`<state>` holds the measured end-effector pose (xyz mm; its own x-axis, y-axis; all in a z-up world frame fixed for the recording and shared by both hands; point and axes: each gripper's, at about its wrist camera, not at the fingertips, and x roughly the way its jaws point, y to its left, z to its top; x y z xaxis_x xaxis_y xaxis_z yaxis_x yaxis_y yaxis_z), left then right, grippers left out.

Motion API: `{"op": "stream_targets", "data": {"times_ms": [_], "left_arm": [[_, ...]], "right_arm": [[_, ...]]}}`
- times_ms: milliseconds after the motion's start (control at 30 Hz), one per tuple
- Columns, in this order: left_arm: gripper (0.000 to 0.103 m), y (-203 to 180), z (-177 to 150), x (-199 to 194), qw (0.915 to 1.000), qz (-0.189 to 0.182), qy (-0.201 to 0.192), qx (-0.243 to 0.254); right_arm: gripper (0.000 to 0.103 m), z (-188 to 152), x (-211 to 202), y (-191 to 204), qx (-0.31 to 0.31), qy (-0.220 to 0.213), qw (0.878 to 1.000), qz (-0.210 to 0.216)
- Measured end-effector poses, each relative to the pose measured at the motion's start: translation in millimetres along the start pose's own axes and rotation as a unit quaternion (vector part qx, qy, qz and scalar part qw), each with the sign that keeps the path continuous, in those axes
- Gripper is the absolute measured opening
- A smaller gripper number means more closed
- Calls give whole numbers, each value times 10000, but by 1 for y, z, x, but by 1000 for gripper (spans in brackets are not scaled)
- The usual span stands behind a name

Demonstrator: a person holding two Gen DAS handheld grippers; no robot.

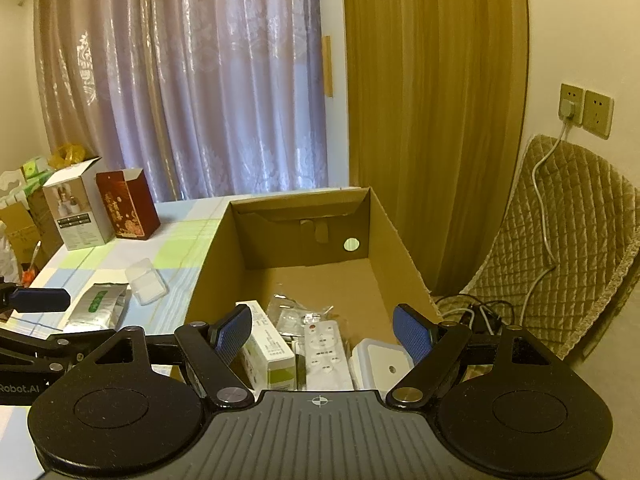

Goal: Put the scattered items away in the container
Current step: 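Withdraw both tools toward the silver pouch and clear plastic container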

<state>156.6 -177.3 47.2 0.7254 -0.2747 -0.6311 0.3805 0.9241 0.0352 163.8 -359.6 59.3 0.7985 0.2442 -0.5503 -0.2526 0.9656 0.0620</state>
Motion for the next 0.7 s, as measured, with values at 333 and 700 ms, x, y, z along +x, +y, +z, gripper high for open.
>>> {"op": "stream_targets", "data": {"times_ms": [333, 700], "left_arm": [[92, 15, -14, -31, 9999, 123, 25, -89], [98, 70, -61, -74, 9964, 695, 238, -428]], "right_arm": [[83, -6, -30, 16, -9, 12, 10000, 62], [103, -23, -57, 56, -66, 84, 9992, 380]]}}
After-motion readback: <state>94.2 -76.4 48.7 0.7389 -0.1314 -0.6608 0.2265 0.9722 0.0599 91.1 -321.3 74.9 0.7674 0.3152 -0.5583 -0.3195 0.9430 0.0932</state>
